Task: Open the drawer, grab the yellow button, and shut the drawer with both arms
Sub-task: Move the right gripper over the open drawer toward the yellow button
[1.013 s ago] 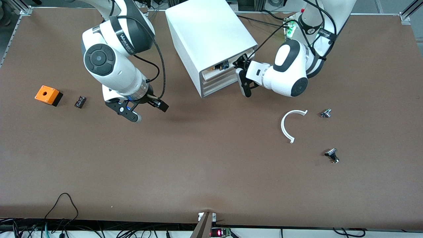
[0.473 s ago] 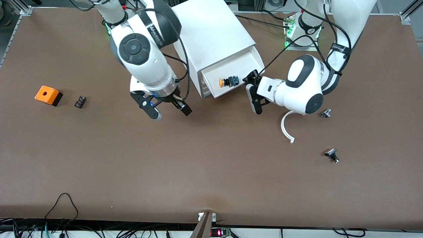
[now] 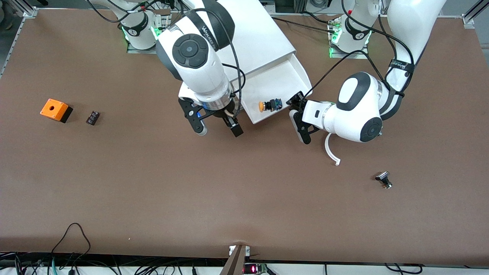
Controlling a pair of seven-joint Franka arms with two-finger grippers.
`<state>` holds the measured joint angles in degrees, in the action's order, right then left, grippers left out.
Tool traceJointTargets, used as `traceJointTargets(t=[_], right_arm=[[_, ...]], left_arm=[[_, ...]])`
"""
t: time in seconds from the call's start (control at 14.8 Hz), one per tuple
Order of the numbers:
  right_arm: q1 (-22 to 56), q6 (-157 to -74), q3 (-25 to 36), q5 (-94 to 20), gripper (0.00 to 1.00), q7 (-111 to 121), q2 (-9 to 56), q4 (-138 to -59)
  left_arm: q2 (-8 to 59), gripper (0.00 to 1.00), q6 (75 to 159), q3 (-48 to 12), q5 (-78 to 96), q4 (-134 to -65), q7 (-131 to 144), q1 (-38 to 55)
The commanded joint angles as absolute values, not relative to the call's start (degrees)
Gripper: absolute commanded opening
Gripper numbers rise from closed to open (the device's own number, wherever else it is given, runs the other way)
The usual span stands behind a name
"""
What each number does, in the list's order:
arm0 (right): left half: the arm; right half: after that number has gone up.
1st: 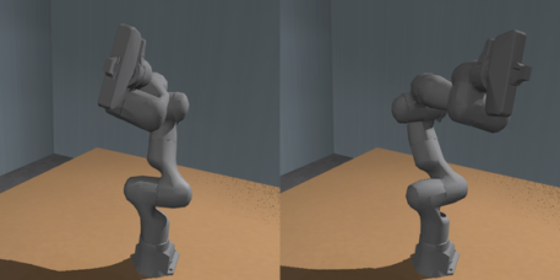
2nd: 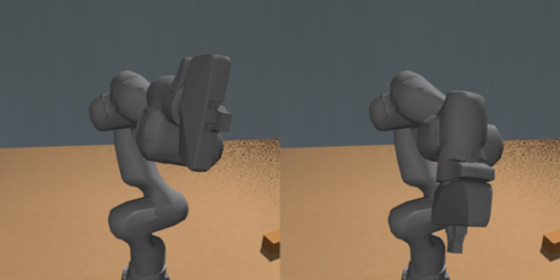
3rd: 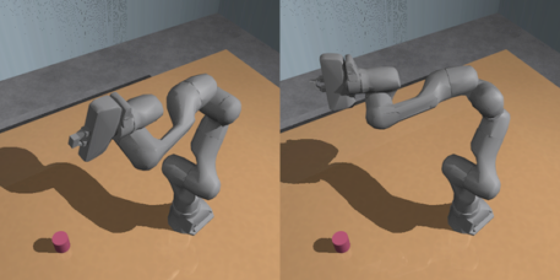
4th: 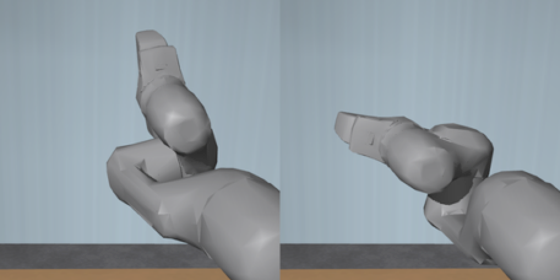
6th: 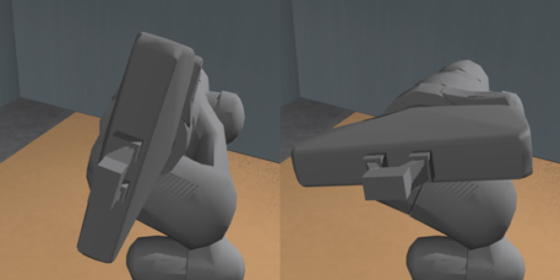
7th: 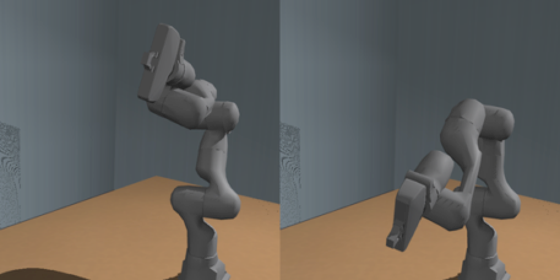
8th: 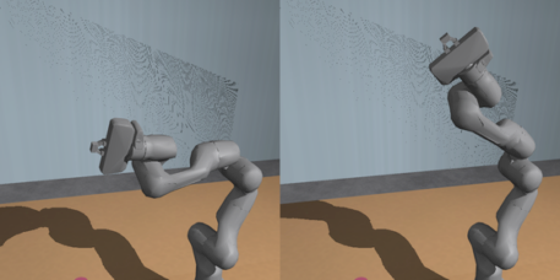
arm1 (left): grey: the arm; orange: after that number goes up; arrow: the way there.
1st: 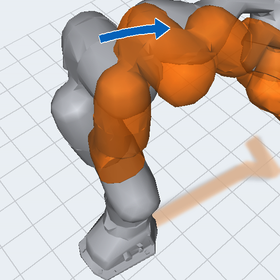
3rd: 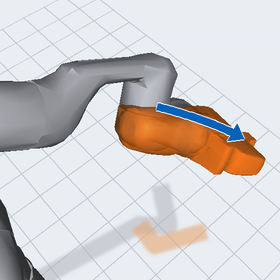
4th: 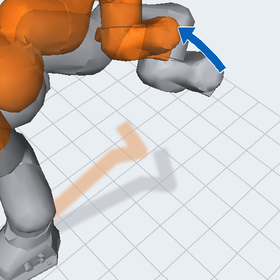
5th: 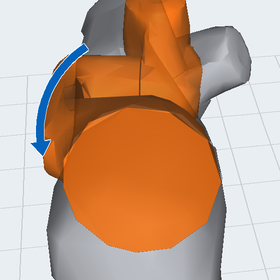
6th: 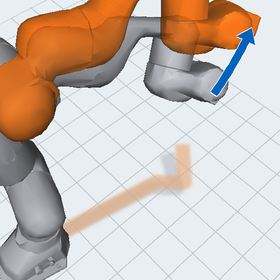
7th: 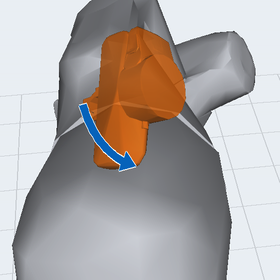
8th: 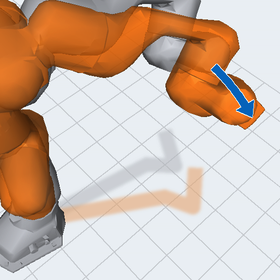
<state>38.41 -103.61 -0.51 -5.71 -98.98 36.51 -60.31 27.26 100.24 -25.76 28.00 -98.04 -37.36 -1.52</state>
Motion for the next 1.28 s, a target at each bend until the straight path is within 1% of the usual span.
traceJointTargets(t=[0.0, 0.2, 0.34, 0.47, 0.68, 0.95, 1.01, 1.22], right_arm=[[40.42, -105.10, -0.18, -6.24, 0.99, -105.71, 40.60, -54.76], [43.15, -109.32, -0.09, -6.24, 0.99, -112.22, 42.27, -54.67], [45.08, -111.79, -0.09, -6.24, 0.99, -115.91, 43.32, -54.67], [46.40, -112.41, -0.09, -6.15, 0.99, -117.07, 44.38, -54.67], [48.59, -113.47, 0.00, -6.15, 0.99, -119.79, 45.52, -54.67], [49.83, -113.29, 0.00, -6.15, 0.99, -119.71, 46.84, -54.76], [50.18, -113.20, 0.00, -6.07, 0.97, -119.62, 47.02, -54.76], [50.19, -112.59, -0.09, -6.07, 0.81, -119.09, 47.02, -54.76]], left_arm=[[28.04, 1.00, 97.84, -25.66, 26.28, -95.28, -33.77, -1.32], [28.13, 1.00, 89.50, -25.40, 23.66, -90.10, -23.59, -1.14], [27.86, 1.00, 86.24, -25.49, 20.67, -87.38, -15.77, -1.32], [27.86, 1.00, 82.28, -25.40, 17.51, -83.52, -9.61, -1.32], [27.86, 1.00, 79.37, -25.40, 10.57, -78.76, -2.48, -1.23], [26.89, 1.00, 78.93, -25.58, 2.64, -77.96, 1.75, -0.62], [26.89, 1.00, 79.01, -25.58, 2.64, -77.96, 2.80, -0.88], [26.89, 1.00, 79.01, -25.49, 2.55, -76.65, 5.09, -1.06]])
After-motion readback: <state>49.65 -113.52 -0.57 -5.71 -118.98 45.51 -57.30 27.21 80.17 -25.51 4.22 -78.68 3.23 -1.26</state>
